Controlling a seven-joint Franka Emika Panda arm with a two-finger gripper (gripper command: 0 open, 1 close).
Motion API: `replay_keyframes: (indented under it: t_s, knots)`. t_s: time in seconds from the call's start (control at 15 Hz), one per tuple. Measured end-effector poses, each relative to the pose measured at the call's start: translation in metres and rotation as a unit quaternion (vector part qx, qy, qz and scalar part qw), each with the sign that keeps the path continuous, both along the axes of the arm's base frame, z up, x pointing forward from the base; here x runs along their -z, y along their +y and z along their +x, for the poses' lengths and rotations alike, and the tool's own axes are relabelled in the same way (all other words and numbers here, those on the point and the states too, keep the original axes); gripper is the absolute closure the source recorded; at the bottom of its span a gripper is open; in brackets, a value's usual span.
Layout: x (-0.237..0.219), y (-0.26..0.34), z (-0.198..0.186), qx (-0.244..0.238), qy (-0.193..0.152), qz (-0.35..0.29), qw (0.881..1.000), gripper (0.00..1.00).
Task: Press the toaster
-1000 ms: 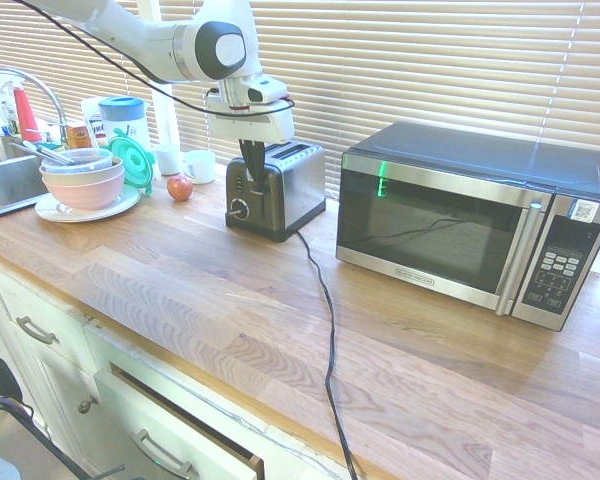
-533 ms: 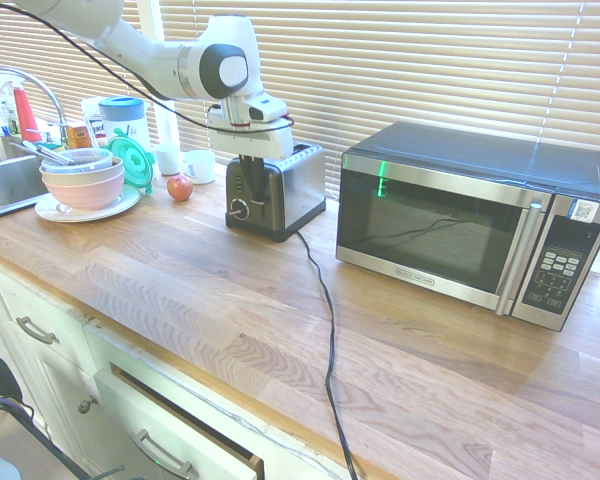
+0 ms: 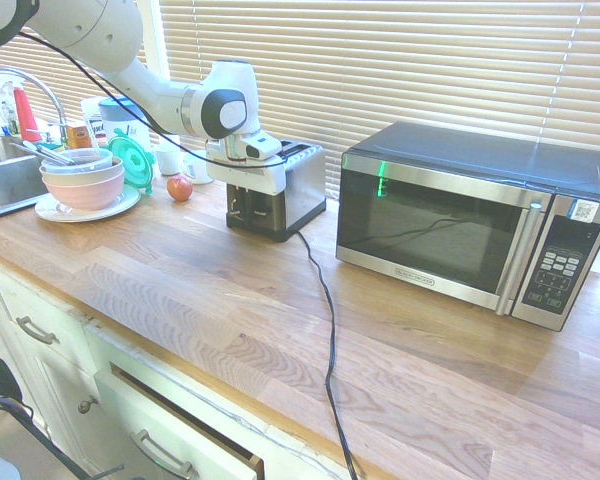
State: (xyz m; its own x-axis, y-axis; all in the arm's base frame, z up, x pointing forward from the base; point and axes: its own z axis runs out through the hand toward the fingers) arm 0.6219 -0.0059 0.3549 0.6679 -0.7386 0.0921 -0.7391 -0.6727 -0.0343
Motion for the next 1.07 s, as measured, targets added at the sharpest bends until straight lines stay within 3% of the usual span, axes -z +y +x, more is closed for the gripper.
replay_keyframes:
  t_s: [0.13, 0.2, 0.33, 0.4, 0.53, 0.73, 1.07]
  knots:
    - [-0.002, -0.002, -0.002, 0.0, -0.004, 0.0, 1.0, 1.0]
    - [-0.005, -0.004, -0.007, 0.001, -0.013, 0.0, 1.0, 0.0]
    - [-0.016, -0.014, -0.025, 0.001, -0.028, 0.0, 1.0, 0.0]
    - [-0.028, -0.038, -0.061, 0.004, -0.043, -0.002, 0.999, 0.0]
    - [-0.032, -0.036, -0.069, -0.004, -0.059, -0.008, 0.998, 0.0]
    - [-0.052, -0.016, -0.111, -0.037, -0.118, -0.032, 0.992, 0.0]
    - [-0.06, -0.007, -0.181, -0.039, -0.136, -0.039, 0.989, 0.0]
